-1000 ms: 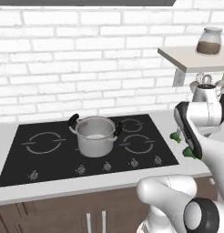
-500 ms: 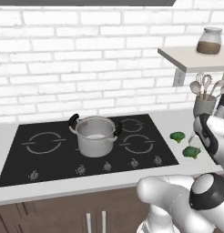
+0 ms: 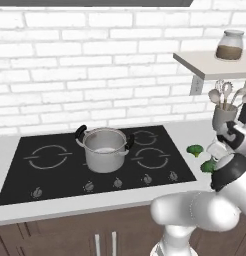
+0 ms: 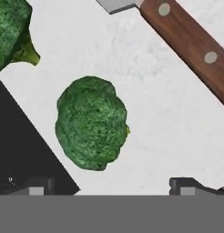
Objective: Put the broccoli and broccoli in the pot. Retrieve the spatula and lightly stir the vegetables in the pot.
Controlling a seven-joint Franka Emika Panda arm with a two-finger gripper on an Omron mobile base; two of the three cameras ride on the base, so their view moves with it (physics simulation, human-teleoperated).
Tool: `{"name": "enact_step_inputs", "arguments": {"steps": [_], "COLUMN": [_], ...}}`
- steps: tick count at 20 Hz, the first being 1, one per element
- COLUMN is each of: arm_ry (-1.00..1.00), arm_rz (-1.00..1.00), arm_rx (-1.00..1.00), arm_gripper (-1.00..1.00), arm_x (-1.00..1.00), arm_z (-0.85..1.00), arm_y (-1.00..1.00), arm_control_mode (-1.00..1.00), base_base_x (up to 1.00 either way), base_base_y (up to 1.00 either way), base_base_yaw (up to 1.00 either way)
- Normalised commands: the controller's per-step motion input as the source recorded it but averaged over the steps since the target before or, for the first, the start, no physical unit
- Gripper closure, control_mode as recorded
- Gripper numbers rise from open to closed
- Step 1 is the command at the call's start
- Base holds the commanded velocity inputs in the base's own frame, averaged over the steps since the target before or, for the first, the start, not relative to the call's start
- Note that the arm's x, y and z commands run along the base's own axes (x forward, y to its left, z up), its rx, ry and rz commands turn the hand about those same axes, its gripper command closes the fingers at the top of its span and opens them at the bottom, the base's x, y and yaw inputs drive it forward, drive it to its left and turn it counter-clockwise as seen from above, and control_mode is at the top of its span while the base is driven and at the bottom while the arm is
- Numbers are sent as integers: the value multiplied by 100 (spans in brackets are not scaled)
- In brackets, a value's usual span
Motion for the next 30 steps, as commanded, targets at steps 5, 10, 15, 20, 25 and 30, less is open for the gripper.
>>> {"name": "enact_step_inputs", "arguments": {"steps": [5,10,15,20,25,30], "arm_ry": [0,0,0,0,-3,-17], "arm_rz": [-13,-10,-8,-2,0,0], "arm_rx": [13,7,3,0,0,-12], "arm_gripper": [-100,-100,100,100,100,100], "arm_x": [48,38,21,-33,-47,-63], "arm_z": [-31,-36,-33,1,50,100], "arm_y": [0,0,0,13,39,81], "arm_control_mode": [-100,-100,-100,-100,-100,-100], "base_base_x": [0,0,0,0,0,0], "base_base_y": [0,0,0,0,0,0], "base_base_yaw": [0,0,0,0,0,0]}}
